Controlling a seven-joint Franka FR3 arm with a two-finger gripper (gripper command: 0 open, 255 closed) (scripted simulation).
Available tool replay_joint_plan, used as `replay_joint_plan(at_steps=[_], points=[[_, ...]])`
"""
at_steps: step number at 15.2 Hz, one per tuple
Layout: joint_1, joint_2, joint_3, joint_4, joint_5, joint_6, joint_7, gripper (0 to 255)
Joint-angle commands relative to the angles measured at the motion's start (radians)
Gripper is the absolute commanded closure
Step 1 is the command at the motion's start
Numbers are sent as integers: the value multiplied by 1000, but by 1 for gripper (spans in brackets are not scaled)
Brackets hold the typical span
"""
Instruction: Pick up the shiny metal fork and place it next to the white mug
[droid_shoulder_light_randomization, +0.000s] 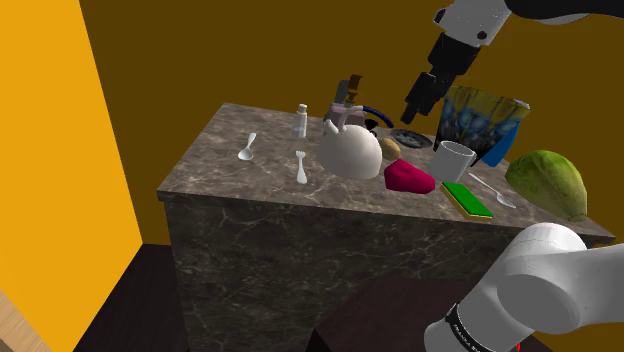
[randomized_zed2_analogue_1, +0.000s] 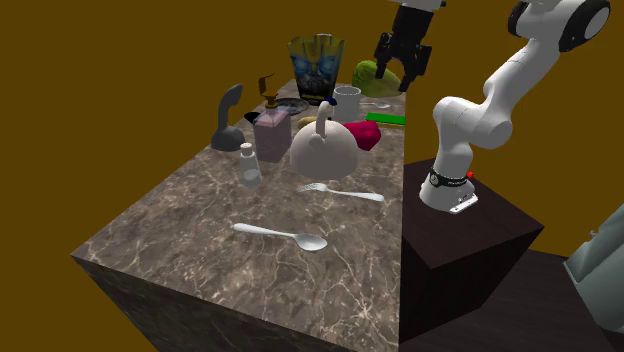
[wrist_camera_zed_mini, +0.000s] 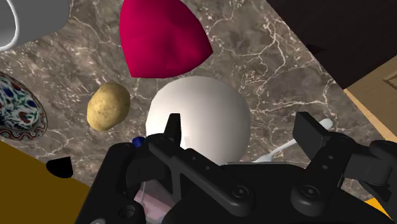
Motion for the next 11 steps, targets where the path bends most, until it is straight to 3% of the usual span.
replay_joint_plan(at_steps=[1,11], points=[[0,0,0,0,0,0,0,0],[-59,351,176,121,118,86,428,0]])
